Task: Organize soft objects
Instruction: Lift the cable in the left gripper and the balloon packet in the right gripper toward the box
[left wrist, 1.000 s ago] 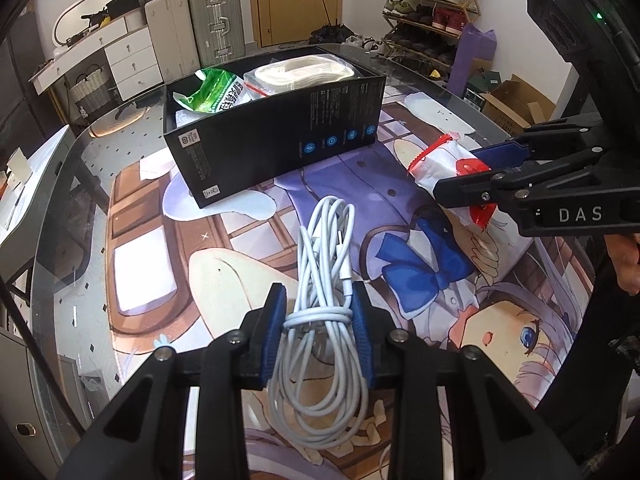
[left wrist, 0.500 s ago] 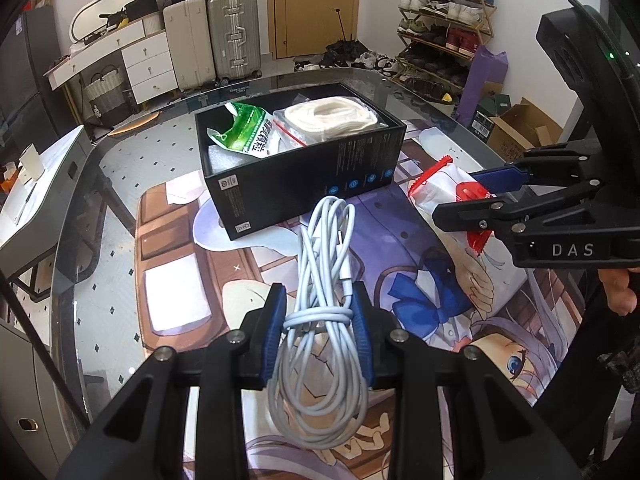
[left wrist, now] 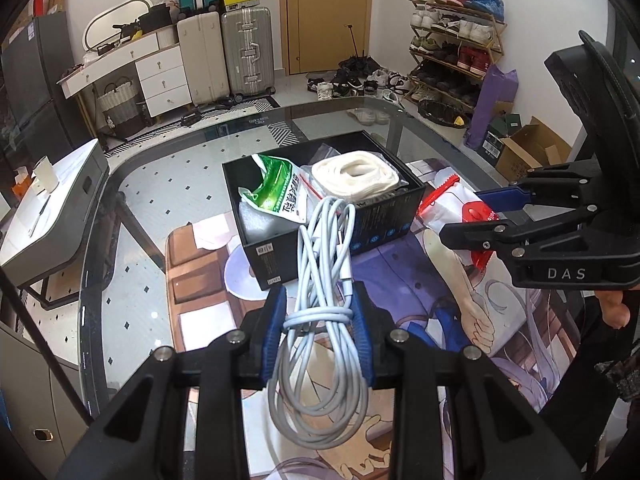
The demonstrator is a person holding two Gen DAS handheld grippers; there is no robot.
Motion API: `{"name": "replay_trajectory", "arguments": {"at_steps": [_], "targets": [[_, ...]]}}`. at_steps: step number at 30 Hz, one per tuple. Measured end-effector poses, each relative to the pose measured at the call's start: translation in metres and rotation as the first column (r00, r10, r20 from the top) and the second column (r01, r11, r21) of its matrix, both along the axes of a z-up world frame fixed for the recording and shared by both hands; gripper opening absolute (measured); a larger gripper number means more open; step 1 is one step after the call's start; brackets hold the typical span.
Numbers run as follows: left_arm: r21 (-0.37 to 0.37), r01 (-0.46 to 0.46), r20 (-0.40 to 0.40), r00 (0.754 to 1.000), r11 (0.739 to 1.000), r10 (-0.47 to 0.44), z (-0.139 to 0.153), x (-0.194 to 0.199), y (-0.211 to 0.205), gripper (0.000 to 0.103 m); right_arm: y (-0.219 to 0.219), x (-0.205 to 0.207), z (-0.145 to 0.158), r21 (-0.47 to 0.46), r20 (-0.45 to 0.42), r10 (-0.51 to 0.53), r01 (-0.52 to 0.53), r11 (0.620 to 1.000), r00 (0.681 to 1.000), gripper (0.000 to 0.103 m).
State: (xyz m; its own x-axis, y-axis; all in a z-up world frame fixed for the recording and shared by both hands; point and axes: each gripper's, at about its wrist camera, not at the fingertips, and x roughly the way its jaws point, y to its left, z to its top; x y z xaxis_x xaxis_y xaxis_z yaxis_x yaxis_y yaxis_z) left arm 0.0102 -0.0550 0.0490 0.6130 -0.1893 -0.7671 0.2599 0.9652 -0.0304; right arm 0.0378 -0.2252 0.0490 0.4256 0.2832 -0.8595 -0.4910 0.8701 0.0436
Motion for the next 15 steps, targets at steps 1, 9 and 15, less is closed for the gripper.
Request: {"name": "replay_trajectory", "arguments": {"at_steps": [1, 9, 15], "targets": [[-0.001, -0.001, 0.003, 1.0, 1.0, 0.001, 0.002, 0.001, 0.0, 0.03, 0.0, 0.002, 0.002, 0.002, 0.002, -0.002, 0.002, 1.0, 1.0, 0.043], [-0.002, -0.007, 0.02, 1.0, 1.0, 0.007, 0.016, 0.017, 0.004, 0.03, 0.003, 0.019, 0.017, 0.016, 0.018, 0.003, -0.003, 1.0, 1.0, 0.043], [-0.005, -0.011, 0.026, 1.0, 1.0, 0.011, 0.024, 0.029, 0.006, 0.03, 0.006, 0.033, 0.026, 0.02, 0.028, 0.006, -0.007, 1.0, 1.0, 0.043]]}}
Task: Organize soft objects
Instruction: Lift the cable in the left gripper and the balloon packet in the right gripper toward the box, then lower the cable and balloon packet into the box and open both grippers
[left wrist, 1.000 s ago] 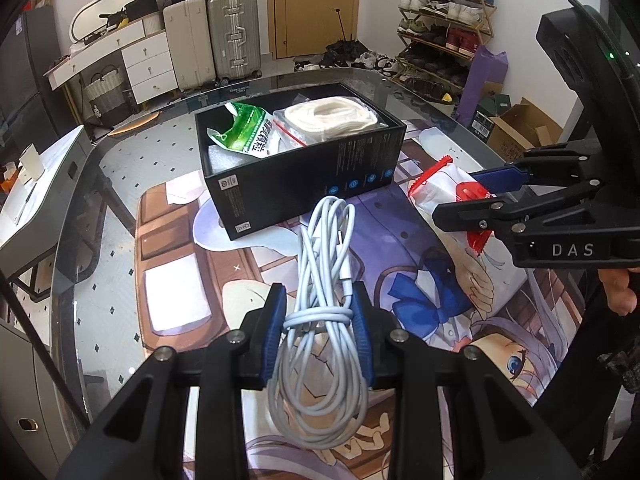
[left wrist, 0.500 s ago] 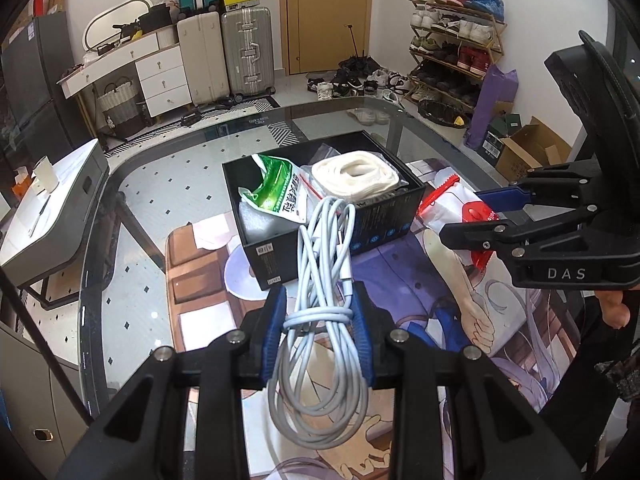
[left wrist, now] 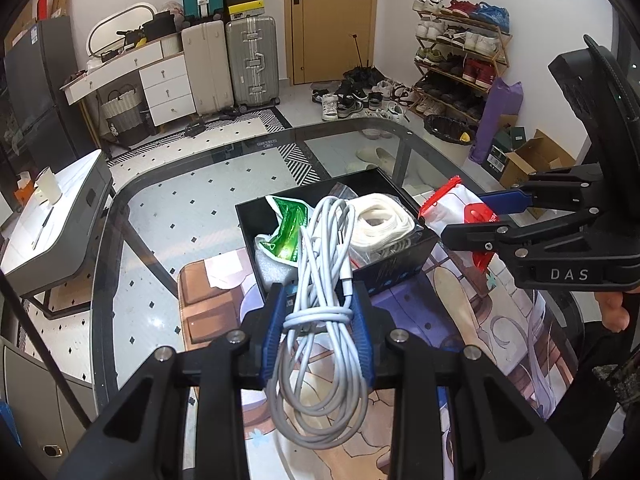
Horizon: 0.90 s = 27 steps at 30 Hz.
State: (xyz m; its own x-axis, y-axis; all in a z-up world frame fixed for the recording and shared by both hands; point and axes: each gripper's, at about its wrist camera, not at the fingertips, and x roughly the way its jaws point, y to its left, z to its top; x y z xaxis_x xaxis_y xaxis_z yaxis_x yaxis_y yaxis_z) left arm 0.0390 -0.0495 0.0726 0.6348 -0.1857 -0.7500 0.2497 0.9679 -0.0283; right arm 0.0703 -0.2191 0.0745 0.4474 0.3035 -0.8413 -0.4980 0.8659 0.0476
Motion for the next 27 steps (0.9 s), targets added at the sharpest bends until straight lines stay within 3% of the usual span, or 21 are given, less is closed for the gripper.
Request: {"name": "replay_trajectory", "arguments": {"at_steps": [18, 27], "targets": [[0.002, -0.007, -0.011, 1.0, 1.0, 0.007, 0.003, 0.034, -0.001, 0.03, 0.008, 0.042, 0.009, 0.03, 0.007, 0.009, -0.009, 1.0, 1.0, 0.043], [-0.006, -0.012, -0.042, 0.999, 1.0, 0.012, -0.01, 0.055, -0.001, 0.03, 0.016, 0.065, -0.004, 0.044, -0.02, 0.018, -0.018, 0.999, 1.0, 0.043]]}}
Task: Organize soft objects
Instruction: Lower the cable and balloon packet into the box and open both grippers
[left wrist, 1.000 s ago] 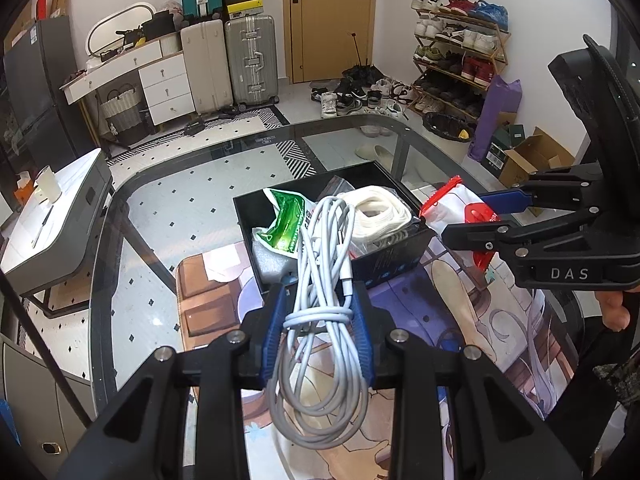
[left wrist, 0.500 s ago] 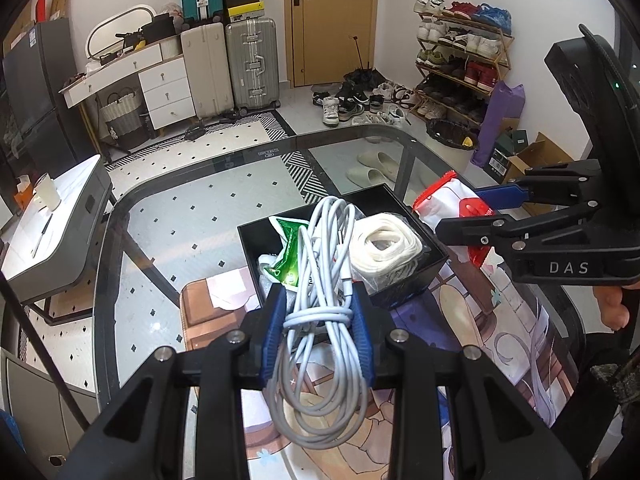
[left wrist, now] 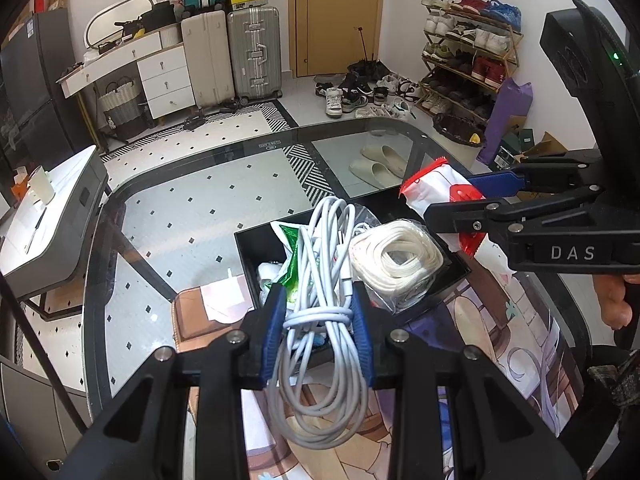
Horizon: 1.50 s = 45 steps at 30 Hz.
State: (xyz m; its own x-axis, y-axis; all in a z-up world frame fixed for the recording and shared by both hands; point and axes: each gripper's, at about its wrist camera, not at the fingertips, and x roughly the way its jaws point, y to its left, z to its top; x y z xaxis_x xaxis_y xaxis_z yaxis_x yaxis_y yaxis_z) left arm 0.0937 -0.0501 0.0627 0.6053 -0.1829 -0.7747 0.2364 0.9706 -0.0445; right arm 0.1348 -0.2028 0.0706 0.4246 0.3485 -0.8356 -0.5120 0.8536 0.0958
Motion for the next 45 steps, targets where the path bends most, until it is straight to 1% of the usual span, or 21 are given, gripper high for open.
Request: {"name": "replay_trajectory", "arguments": {"at_steps": [8, 16, 23, 28, 30, 31, 35, 36, 37, 38, 40, 42, 43, 44, 45], "targets": [[-0.01, -0.005, -0.025, 1.0, 1.0, 0.005, -0.01, 0.019, 0.002, 0.03, 0.011, 0.024, -0.012, 0.017, -0.027, 0.013, -0.012, 1.0, 1.0, 0.043], [-0.021, -0.001, -0.058, 0.998, 1.0, 0.0, -0.024, 0.035, 0.003, 0.03, 0.027, 0.044, -0.034, 0.001, -0.067, 0.03, -0.03, 1.0, 0.997, 0.043], [-0.041, -0.012, -0.062, 0.998, 0.999, 0.01, -0.034, 0.039, 0.002, 0.031, 0.036, 0.057, -0.057, -0.022, -0.101, 0.029, -0.031, 0.999, 0.994, 0.043], [-0.056, -0.019, -0.069, 0.998, 0.998, 0.015, -0.034, 0.042, 0.003, 0.031, 0.034, 0.061, -0.061, -0.008, -0.112, 0.024, -0.025, 1.0, 0.993, 0.043], [-0.062, -0.026, -0.075, 0.997, 0.998, 0.021, -0.034, 0.043, 0.006, 0.031, 0.032, 0.06, -0.058, 0.003, -0.11, 0.026, -0.026, 1.0, 0.994, 0.046], [-0.064, -0.028, -0.077, 0.997, 0.998, 0.023, -0.034, 0.043, 0.006, 0.032, 0.03, 0.058, -0.057, 0.006, -0.104, 0.024, -0.023, 1.0, 0.994, 0.05], [-0.058, -0.031, -0.089, 0.996, 0.998, 0.026, -0.033, 0.043, 0.003, 0.034, 0.023, 0.053, -0.049, 0.021, -0.094, 0.017, -0.015, 1.0, 0.995, 0.051], [-0.056, -0.033, -0.088, 0.996, 0.998, 0.028, -0.032, 0.044, 0.003, 0.036, 0.021, 0.052, -0.046, 0.023, -0.09, 0.015, -0.013, 1.0, 0.996, 0.052], [-0.054, -0.037, -0.084, 0.996, 0.998, 0.032, -0.031, 0.044, 0.004, 0.043, 0.019, 0.05, -0.044, 0.027, -0.087, 0.012, -0.01, 1.0, 0.996, 0.055], [-0.057, -0.038, -0.078, 0.996, 0.998, 0.033, -0.03, 0.043, 0.003, 0.047, 0.016, 0.048, -0.041, 0.033, -0.083, 0.01, -0.007, 0.999, 0.997, 0.057], [-0.061, -0.031, -0.078, 0.997, 0.998, 0.026, -0.027, 0.042, 0.001, 0.048, 0.011, 0.045, -0.037, 0.039, -0.073, 0.002, 0.001, 0.999, 0.997, 0.064], [-0.057, -0.024, -0.068, 0.997, 0.998, 0.02, -0.024, 0.039, -0.002, 0.053, 0.005, 0.04, -0.031, 0.047, -0.061, -0.005, 0.008, 0.999, 0.998, 0.07], [-0.057, -0.019, -0.062, 0.998, 0.998, 0.016, -0.022, 0.037, -0.002, 0.058, 0.003, 0.038, -0.028, 0.052, -0.054, -0.009, 0.011, 0.999, 0.998, 0.074], [-0.053, -0.016, -0.058, 0.998, 0.998, 0.012, -0.02, 0.035, -0.003, 0.06, 0.001, 0.034, -0.026, 0.056, -0.046, -0.012, 0.014, 0.998, 0.999, 0.077], [-0.045, -0.014, -0.052, 0.999, 0.999, 0.012, -0.018, 0.033, -0.004, 0.062, 0.0, 0.031, -0.023, 0.06, -0.036, -0.014, 0.016, 0.998, 0.999, 0.082]]}}
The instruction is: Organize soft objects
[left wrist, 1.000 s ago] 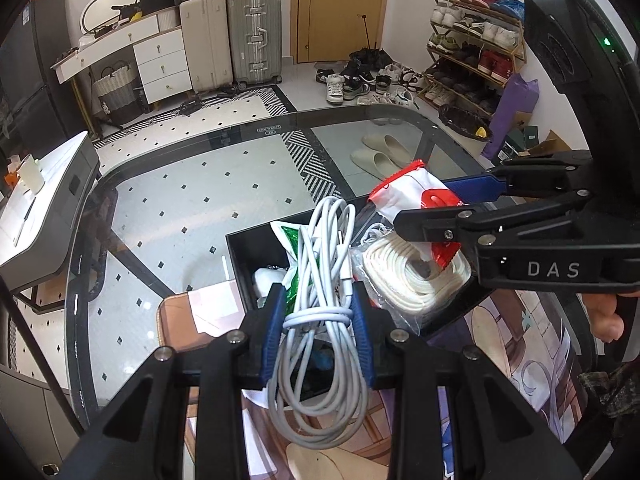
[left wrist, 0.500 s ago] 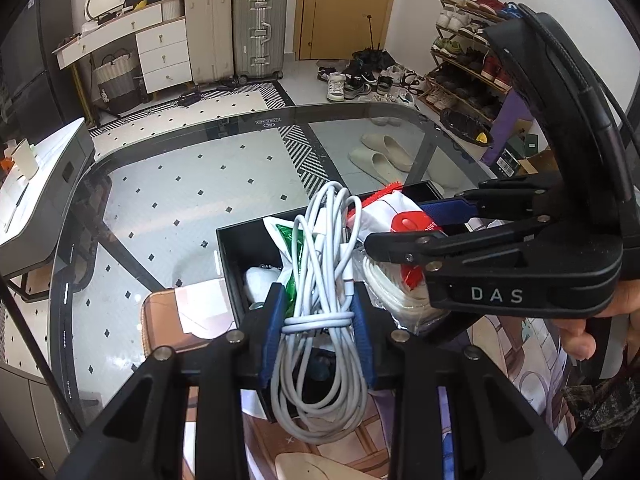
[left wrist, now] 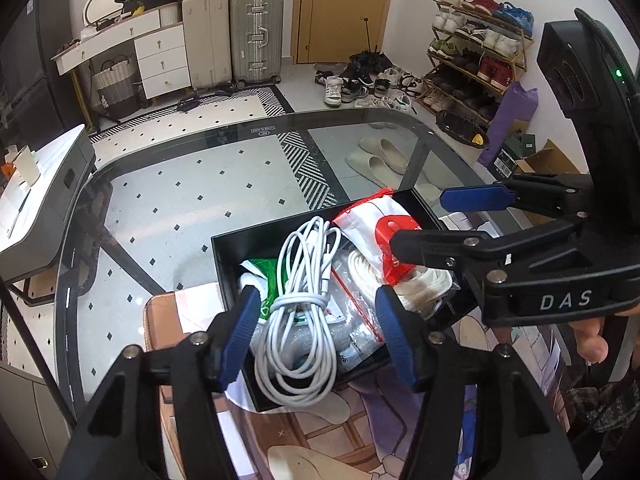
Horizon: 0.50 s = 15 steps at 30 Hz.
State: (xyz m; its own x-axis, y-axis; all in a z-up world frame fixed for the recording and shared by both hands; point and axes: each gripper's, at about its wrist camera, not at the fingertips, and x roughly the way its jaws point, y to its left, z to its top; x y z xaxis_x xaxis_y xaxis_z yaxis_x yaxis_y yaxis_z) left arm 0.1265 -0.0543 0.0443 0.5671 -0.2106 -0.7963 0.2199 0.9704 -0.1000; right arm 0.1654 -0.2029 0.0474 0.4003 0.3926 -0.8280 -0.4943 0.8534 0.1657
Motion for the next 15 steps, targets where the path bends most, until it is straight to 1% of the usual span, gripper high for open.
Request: {"name": "replay_trajectory", "arguments": {"at_steps": [2, 3, 5, 7, 9, 11, 14, 15], "targets": [[0.011, -0.002, 0.014, 1.0, 1.0, 0.002, 0.003, -0.005, 0.0, 0.069, -0.004, -0.006, 0.004, 0.01, 0.011, 0.002, -0.002, 1.0, 1.0, 0.084], [0.017, -0.007, 0.018, 1.0, 1.0, 0.007, 0.005, -0.007, 0.001, 0.07, -0.004, -0.01, 0.006, 0.014, 0.018, 0.007, -0.008, 1.0, 1.0, 0.085], [0.008, -0.016, 0.027, 1.0, 1.0, 0.015, 0.008, -0.011, 0.003, 0.077, -0.007, -0.018, 0.008, 0.022, 0.032, 0.016, -0.016, 1.0, 0.999, 0.085], [-0.005, -0.025, 0.041, 0.999, 1.0, 0.025, 0.01, -0.016, 0.007, 0.077, -0.011, -0.027, 0.011, 0.032, 0.048, 0.018, -0.02, 0.999, 0.999, 0.087], [-0.01, -0.035, 0.058, 0.998, 0.999, 0.036, 0.012, -0.023, 0.011, 0.079, -0.015, -0.035, 0.014, 0.046, 0.068, 0.011, -0.014, 0.999, 0.998, 0.092], [-0.017, -0.039, 0.08, 0.996, 0.999, 0.041, 0.015, -0.03, 0.014, 0.088, -0.019, -0.044, 0.016, 0.061, 0.087, 0.007, -0.012, 0.998, 0.996, 0.094], [-0.014, -0.033, 0.107, 0.994, 0.999, 0.035, 0.018, -0.041, 0.015, 0.096, -0.023, -0.057, 0.02, 0.083, 0.133, -0.007, -0.004, 0.997, 0.991, 0.098], [-0.02, -0.035, 0.113, 0.993, 0.999, 0.037, 0.019, -0.045, 0.016, 0.098, -0.025, -0.062, 0.02, 0.088, 0.151, -0.012, -0.002, 0.996, 0.988, 0.098]]}}
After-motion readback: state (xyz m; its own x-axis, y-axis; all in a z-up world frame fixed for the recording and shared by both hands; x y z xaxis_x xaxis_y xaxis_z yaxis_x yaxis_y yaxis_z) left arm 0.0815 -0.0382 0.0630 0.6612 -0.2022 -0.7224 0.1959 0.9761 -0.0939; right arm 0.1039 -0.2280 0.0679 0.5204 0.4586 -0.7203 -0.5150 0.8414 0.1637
